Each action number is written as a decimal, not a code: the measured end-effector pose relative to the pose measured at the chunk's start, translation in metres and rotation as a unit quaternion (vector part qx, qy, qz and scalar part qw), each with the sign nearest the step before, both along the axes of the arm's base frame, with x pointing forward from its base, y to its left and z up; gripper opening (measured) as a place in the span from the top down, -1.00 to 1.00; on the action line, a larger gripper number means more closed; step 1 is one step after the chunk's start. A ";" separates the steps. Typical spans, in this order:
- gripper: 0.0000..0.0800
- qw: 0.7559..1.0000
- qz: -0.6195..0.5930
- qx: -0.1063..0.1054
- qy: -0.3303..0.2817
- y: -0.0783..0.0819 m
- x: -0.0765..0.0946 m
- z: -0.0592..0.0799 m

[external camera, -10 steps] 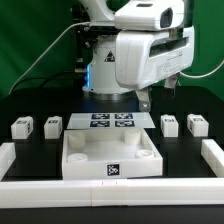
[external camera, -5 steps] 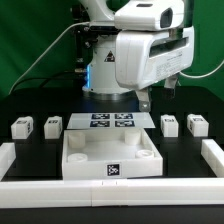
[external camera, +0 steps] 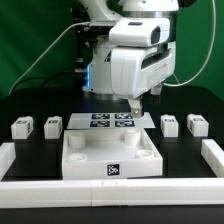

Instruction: Assemble one leg

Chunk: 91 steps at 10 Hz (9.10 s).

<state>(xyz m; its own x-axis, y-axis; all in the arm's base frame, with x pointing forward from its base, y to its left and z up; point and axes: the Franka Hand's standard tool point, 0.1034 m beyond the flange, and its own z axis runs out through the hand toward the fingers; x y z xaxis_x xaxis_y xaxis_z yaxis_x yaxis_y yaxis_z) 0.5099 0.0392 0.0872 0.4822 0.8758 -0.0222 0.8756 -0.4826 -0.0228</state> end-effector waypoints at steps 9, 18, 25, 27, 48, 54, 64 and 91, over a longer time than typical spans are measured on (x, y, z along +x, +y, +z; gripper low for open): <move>-0.63 0.997 0.073 0.002 0.011 -0.016 -0.029 -0.011; -0.63 0.991 0.134 0.001 0.031 -0.030 -0.063 -0.017; -0.63 0.957 0.288 0.017 0.042 -0.054 -0.084 -0.055; -0.63 0.960 0.277 0.019 0.047 -0.055 -0.086 -0.061; -0.54 0.962 0.268 0.021 0.052 -0.055 -0.088 -0.066; -0.62 0.962 0.264 0.027 0.062 -0.058 -0.096 -0.077; 0.82 0.962 0.264 0.026 0.059 -0.058 -0.095 -0.077; 0.35 0.971 0.232 0.034 0.041 0.042 -0.013 -0.075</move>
Offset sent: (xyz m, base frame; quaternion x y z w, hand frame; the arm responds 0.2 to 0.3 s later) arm 0.0000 0.0000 0.0000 0.0000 0.0000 0.0000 1.0000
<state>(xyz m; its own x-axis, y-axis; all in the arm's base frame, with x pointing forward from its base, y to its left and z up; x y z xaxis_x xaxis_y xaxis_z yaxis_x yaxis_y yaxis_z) 0.4971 0.0816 0.0118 0.0350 0.9992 0.0214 0.9924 -0.0322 -0.1186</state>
